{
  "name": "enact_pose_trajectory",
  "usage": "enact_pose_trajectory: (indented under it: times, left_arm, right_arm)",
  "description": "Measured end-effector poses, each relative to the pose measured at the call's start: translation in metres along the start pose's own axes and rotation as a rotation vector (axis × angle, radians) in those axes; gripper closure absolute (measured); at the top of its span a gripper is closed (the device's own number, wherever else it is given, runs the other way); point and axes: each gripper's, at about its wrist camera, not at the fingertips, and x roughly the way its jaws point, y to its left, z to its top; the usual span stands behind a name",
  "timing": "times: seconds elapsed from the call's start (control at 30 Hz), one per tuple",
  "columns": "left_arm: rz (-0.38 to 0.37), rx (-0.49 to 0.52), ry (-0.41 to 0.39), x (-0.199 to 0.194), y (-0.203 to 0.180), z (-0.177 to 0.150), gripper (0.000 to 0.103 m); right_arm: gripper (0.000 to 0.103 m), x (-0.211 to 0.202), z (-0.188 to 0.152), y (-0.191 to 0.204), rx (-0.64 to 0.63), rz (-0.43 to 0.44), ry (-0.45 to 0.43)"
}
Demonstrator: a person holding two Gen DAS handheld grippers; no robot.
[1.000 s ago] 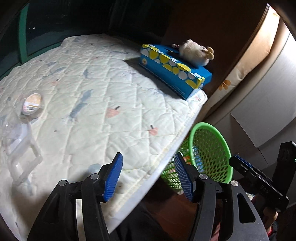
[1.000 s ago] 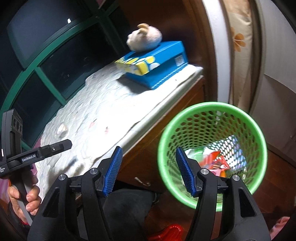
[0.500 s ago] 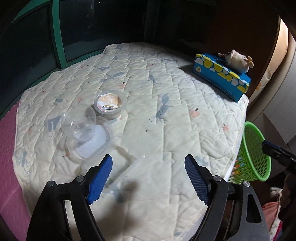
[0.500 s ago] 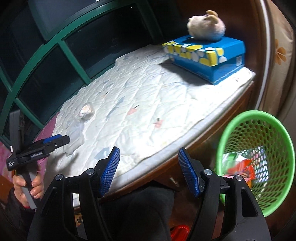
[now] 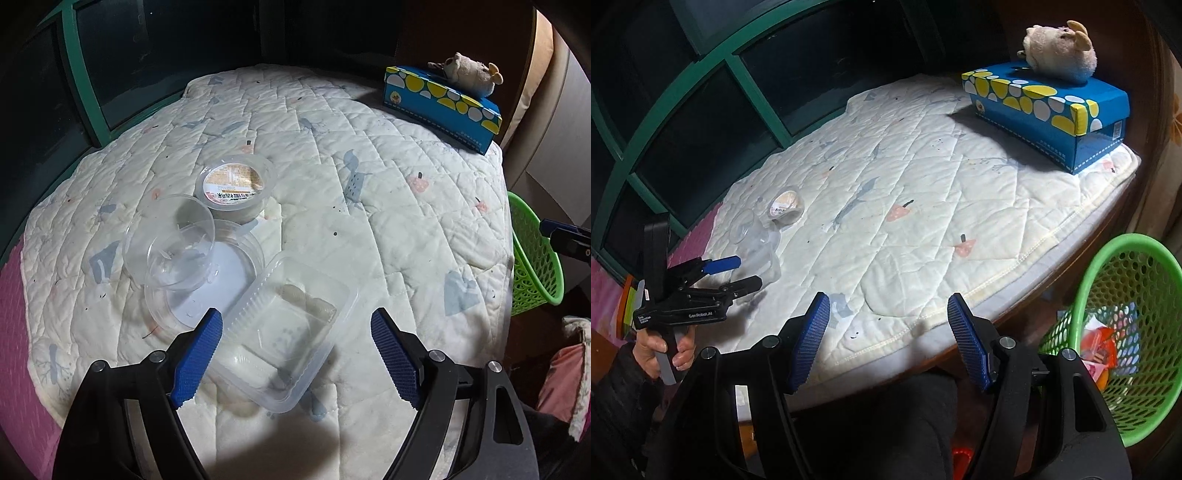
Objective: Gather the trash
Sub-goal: 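Lower the left gripper onto the clear rectangular tray and grasp it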
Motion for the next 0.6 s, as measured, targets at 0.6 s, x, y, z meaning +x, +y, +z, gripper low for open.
enact_pose_trajectory:
  times: [0.6]
  left_arm:
    - [-0.018,0.094,0.024,0.005,0.007,-0.004,0.014]
  right_arm:
    - [0.036,0.023,0.004,0.019,-0.044,0.023,0.044]
